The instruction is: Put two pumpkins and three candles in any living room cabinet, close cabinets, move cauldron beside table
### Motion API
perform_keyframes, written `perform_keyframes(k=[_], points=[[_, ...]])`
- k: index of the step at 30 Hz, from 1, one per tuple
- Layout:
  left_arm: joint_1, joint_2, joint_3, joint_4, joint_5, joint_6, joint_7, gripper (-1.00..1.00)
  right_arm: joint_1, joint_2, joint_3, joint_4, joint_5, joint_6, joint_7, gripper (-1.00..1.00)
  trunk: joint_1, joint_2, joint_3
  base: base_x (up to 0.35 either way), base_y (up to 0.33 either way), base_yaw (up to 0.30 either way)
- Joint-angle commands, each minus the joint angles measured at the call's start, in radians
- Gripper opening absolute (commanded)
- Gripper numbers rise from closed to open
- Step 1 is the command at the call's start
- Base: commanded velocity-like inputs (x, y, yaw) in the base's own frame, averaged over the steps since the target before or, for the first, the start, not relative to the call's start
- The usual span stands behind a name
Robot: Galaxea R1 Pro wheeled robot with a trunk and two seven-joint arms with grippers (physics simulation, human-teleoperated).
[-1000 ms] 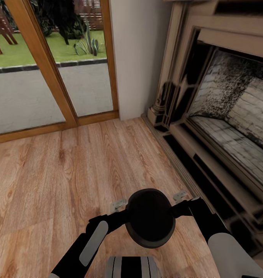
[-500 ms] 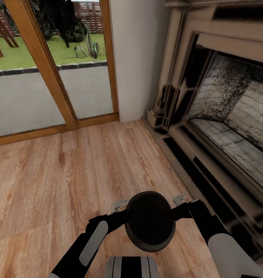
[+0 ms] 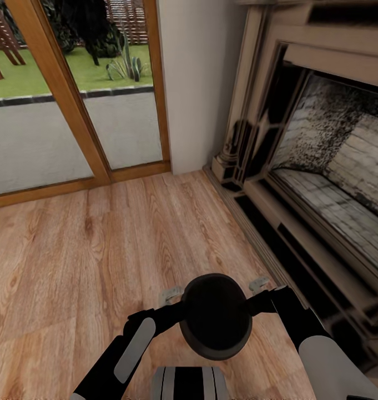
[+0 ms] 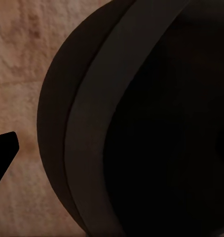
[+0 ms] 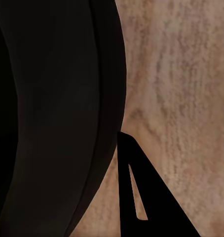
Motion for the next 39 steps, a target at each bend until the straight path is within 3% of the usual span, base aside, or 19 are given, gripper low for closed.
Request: perform_keyframes(k=[1,32,39], points=[[-0.001,0.0,-0.001,-0.001,0.011,0.002,0.01,1.0,0.0,0.001,-0.006,0.037,0.028,-0.005,0.01,-1.0,0.105,0.0,-0.005,0.0,0.0,0.0],[-0.001,0.0,0.022,0.035,0.009,0.0,0.01,1.0,0.0,0.001,-0.009,0.037,0.03,-0.005,0.009,-1.0,0.119,-0.008,-0.125,0.0,0.0,0.0],[-0.001,0.0,0.019,0.035,0.01,0.003,0.009,1.0,0.0,0.001,-0.01,0.037,0.03,-0.005,0.009,-1.0,0.119,-0.008,-0.125,0.0,0.0,0.0]])
